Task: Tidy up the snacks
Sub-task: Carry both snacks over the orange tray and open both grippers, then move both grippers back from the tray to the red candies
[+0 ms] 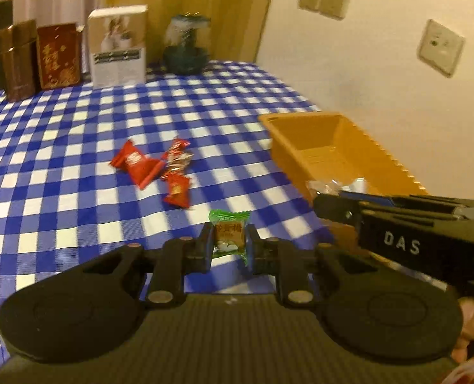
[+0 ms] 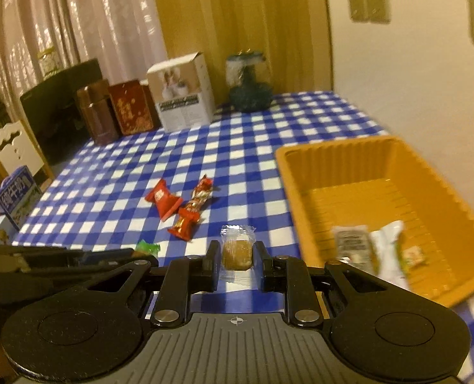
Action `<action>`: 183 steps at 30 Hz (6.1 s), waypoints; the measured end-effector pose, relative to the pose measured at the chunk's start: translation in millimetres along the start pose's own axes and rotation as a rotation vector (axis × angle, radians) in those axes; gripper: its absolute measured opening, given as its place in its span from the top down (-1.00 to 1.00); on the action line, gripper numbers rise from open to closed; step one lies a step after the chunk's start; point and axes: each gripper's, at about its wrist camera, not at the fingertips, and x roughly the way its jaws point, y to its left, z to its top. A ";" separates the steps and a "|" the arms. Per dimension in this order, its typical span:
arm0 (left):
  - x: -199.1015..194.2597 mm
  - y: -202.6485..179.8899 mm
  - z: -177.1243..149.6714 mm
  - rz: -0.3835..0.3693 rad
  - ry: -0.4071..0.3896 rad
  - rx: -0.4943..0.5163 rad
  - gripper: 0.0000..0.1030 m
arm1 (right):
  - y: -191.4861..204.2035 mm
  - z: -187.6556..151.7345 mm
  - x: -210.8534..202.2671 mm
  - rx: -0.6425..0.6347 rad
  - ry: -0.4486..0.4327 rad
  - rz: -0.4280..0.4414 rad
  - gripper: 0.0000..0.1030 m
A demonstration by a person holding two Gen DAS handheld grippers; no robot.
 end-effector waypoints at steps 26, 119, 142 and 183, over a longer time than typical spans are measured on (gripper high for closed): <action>-11.2 -118.4 28.1 -0.138 -0.014 0.087 0.65 | -96.8 6.6 -85.2 0.085 -0.028 -0.186 0.57; -45.2 -43.5 5.6 0.062 -0.028 -0.011 -0.86 | -84.8 18.5 -109.9 0.219 -0.092 -0.135 -0.31; -95.3 12.9 4.5 0.174 -0.034 -0.079 -0.86 | -10.3 24.4 -100.3 0.093 -0.068 -0.038 -0.31; -41.1 114.0 10.6 0.251 0.008 -0.216 -0.87 | 45.3 26.5 41.8 0.026 0.036 0.037 -0.31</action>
